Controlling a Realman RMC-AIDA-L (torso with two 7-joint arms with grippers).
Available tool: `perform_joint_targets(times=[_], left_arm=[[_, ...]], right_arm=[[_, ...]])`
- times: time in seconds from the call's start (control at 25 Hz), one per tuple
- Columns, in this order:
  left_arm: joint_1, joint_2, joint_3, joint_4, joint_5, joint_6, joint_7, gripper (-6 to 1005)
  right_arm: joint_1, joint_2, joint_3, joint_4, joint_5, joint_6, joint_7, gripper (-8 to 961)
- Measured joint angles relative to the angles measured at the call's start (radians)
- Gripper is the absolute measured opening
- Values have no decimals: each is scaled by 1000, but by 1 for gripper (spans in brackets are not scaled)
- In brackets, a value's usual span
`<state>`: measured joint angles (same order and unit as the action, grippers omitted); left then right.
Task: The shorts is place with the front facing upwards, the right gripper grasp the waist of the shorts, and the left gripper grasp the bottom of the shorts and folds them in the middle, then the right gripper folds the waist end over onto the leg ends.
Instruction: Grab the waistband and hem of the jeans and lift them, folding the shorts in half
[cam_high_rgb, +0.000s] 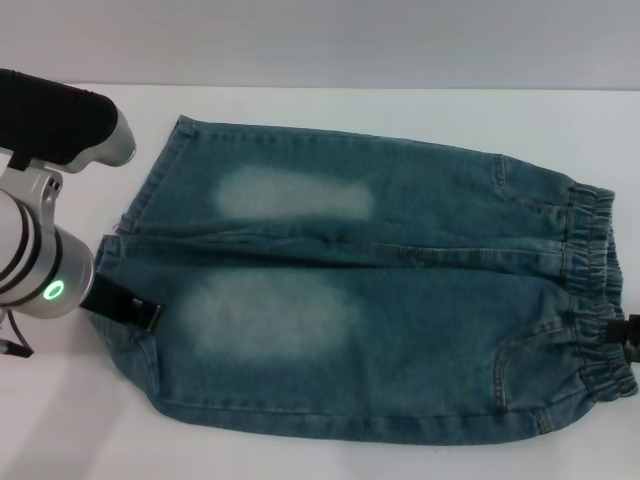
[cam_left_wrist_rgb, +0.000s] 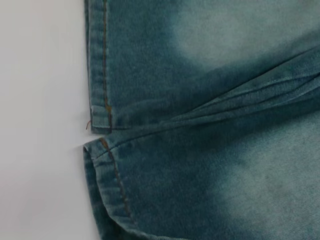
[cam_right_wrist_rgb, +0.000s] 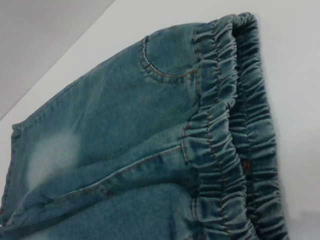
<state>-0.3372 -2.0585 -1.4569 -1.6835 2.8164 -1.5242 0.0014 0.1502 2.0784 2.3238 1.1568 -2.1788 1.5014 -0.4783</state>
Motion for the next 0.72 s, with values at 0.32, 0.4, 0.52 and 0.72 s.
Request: perform_joint_targets(times=[0.32, 0.4, 0.52, 0.72], left_arm=[[-8, 0, -11, 1, 0, -3, 1, 33], [-9, 0, -12, -1, 0, -3, 1, 33], [-11, 0, -13, -2, 0, -4, 1, 33], [-15, 0, -14, 0, 0, -4, 2, 34]], right_arm=[[1, 0, 0, -1, -18, -5, 4, 531], [2, 0, 0, -3, -19, -5, 5, 523], [2, 0, 0, -7, -19, -5, 5, 511], [8, 0, -1, -22, -17, -7, 5, 490]])
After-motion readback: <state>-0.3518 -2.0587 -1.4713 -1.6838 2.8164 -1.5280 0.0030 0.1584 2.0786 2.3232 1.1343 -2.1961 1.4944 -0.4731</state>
